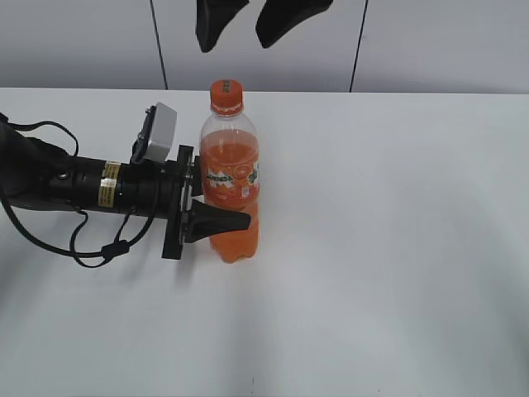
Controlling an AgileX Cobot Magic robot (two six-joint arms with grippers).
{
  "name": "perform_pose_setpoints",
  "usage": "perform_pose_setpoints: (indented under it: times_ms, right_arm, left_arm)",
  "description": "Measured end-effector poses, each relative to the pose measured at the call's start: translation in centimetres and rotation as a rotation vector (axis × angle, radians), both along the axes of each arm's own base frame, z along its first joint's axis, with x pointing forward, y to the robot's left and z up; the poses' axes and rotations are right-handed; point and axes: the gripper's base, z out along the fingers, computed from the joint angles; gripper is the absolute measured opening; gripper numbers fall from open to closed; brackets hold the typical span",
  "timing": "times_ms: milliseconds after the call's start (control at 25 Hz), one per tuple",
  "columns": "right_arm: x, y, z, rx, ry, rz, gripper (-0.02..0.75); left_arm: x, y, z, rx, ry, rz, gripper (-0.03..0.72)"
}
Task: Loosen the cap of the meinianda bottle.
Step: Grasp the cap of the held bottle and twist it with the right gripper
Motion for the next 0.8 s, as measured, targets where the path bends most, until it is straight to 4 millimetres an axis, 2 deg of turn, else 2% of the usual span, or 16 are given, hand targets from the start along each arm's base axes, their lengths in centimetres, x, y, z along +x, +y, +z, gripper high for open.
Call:
perform_pose_setpoints:
  times_ms: [480, 640, 800]
  right_arm:
    - [1.4, 1.4, -3.7, -0.051, 0.074, -0.005, 0.470]
    - [1.5, 1.6, -4.3, -0.055, 0.088, -0.004, 0.470]
    - [1.7, 1.8, -4.8, -0.064, 0.096, -0.003, 0.424]
  left_arm:
    - [0.0, 0.0, 0.0, 0.000, 0.000, 0.000, 0.391]
    - [0.0, 0.0, 0.0, 0.000, 0.000, 0.000, 0.391]
    - [0.0, 0.0, 0.0, 0.000, 0.000, 0.000, 0.391]
